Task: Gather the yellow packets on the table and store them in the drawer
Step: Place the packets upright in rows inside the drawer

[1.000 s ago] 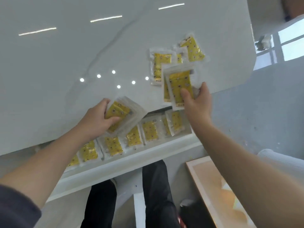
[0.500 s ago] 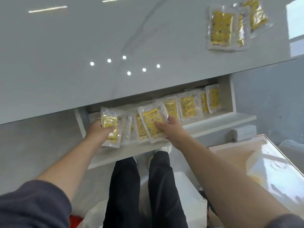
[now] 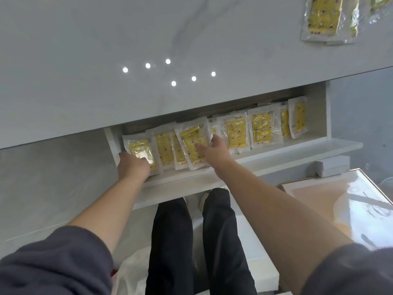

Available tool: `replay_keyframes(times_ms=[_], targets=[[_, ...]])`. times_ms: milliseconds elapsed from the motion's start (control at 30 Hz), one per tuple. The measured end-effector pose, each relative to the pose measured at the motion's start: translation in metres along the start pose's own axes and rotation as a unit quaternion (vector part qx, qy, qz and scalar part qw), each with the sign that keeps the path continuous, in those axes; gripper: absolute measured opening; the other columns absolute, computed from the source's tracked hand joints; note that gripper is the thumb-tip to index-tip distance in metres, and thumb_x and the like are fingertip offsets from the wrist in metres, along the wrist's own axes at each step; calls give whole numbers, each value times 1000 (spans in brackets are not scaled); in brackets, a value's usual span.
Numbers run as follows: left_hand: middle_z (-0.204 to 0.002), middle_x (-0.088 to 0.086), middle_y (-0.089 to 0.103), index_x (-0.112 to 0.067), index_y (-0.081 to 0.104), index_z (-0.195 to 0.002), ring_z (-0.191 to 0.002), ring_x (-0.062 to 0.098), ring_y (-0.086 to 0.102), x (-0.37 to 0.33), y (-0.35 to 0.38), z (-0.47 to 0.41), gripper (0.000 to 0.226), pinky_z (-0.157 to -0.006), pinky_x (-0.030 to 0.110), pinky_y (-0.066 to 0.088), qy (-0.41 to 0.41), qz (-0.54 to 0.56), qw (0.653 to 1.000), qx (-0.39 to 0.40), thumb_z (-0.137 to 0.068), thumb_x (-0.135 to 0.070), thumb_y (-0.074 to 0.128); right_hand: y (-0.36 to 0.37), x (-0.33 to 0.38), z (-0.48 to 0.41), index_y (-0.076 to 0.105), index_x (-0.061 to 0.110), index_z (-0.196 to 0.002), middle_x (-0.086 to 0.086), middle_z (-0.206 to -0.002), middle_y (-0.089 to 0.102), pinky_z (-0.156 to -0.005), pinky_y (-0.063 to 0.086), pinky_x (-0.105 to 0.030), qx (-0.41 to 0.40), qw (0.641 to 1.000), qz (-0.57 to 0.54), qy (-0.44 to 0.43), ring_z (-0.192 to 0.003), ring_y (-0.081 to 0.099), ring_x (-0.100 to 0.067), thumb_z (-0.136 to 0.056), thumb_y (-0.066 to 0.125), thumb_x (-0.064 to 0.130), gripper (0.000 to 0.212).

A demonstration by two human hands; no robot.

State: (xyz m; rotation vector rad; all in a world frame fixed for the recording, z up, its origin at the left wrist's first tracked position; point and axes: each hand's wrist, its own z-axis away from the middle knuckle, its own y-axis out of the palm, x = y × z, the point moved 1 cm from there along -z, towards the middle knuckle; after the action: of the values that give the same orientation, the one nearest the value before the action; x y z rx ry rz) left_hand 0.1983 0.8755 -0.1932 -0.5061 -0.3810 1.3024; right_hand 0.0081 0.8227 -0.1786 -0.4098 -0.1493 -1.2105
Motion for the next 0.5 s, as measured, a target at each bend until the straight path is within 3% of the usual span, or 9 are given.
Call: replay_keyframes(times_ms=[100, 200, 333, 400, 500], targets=[[-154, 20, 27, 2, -1, -151, -132, 38, 41, -10, -1, 14, 74, -97, 41, 42, -11, -96, 995, 29, -95, -6, 48, 2, 4, 2, 26, 10, -149, -9, -150, 38, -103, 38, -38, -2, 1000, 25, -3, -133, 42, -28, -95, 60, 25, 67], [-153, 20, 22, 3, 19, -147, -133, 37, 40, -19, -2, 25, 66, -98, 41, 43, 27, -208, 978, 14, -91, -8, 53, 3, 7, 2, 24, 10, -150, -8, -151, 36, -104, 38, -39, -3, 999, 32, -11, -135, 40, -28, -95, 60, 27, 68], [-137, 20, 40, -5, 36, -138, -124, 37, 45, -32, -2, 14, 54, -94, 44, 44, 256, -270, 925, -72, -92, -21, 58, 1, 8, 0, 15, 12, -153, -9, -156, 28, -110, 31, -43, -8, 1000, -18, -17, -141, 31, -29, -95, 60, 26, 75], [-144, 18, 37, -12, 27, -146, -133, 36, 37, -39, 2, 1, 67, -104, 46, 38, 335, -309, 889, -44, -90, -28, 60, -5, 6, -2, 15, 12, -153, -9, -156, 28, -111, 31, -43, -19, 1000, -15, -17, -141, 31, -29, -95, 59, 25, 74], [-152, 13, 30, -19, 20, -150, -139, 33, 29, -45, 12, -12, 73, -108, 48, 33, 367, -351, 861, 24, -90, -31, 59, -17, 1, -9, 22, 11, -150, -8, -149, 37, -102, 39, -38, -29, 998, 47, -24, -133, 41, -27, -96, 57, 25, 66]])
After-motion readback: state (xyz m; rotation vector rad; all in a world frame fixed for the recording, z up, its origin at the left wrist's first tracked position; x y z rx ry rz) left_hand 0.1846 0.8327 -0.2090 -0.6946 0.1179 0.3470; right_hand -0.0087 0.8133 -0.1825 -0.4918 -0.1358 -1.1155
